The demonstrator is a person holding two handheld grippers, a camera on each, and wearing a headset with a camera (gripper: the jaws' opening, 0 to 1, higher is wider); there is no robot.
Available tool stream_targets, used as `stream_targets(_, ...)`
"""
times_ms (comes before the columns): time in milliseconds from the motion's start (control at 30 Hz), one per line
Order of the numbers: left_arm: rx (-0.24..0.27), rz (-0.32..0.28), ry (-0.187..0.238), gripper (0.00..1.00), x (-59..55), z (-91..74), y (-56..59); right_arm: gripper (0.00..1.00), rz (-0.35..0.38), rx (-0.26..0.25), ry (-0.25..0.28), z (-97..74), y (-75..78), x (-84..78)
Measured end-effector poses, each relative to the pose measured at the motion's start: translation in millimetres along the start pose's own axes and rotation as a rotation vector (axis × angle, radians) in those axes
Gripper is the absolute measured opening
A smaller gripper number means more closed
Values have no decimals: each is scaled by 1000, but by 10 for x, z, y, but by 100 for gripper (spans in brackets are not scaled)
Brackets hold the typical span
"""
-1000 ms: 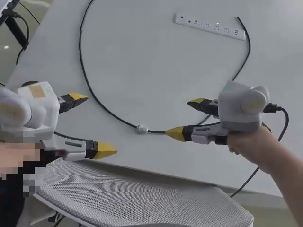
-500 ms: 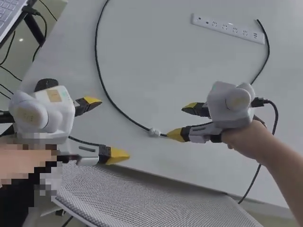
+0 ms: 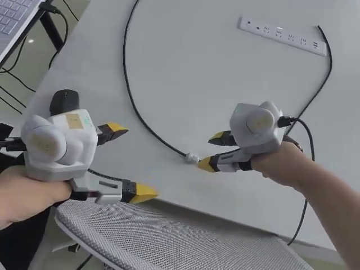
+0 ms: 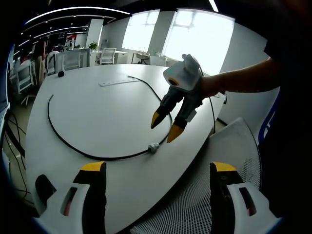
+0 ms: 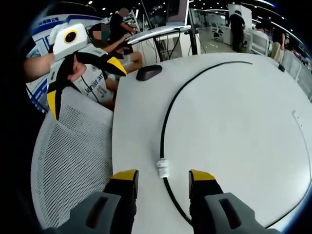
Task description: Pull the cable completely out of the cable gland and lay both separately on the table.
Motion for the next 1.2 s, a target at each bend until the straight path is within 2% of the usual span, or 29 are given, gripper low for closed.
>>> stream_targets(167, -1, 1, -7, 87, -13, -18, -12, 35, -3, 14, -25, 96, -20, -9)
stream_targets(267, -1, 4, -5, 87, 2, -28, -18, 32, -23, 20, -57, 172, -44, -58)
stream_targets(500, -6, 5, -4, 86, 11, -34, -7, 27, -39, 8, -92, 262, -27, -111)
stream_targets(733, -15, 2, -20, 85, -39, -30, 21, 20, -53, 20, -104, 305, -8, -124)
stream_targets(800, -16, 2, -20, 85, -38, -29, 27, 20, -46, 22, -97, 312, -4, -106)
stream_targets(933, -16, 1, -20, 84, -31, -20, 29, 16, -57, 36, -115, 369, 1, -127)
stream_targets(1067, -18, 0, -21, 84, -25, -12, 28, 10, -85, 36, -124, 379, -8, -121)
stream_targets(1200, -19, 0, -21, 84, -20, -6, 29, 9, -97, 38, -130, 400, -10, -134)
Point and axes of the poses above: the centre of the closed fingertips' face, and the gripper's own axes: z roughly forward along the fingers, y roughly to its right, x roughly out of its top, the point moved 4 cm from there along -z, roughly backward along the fingers, and after that the axes turned 3 degrees about -z, right-handed, at the moved point
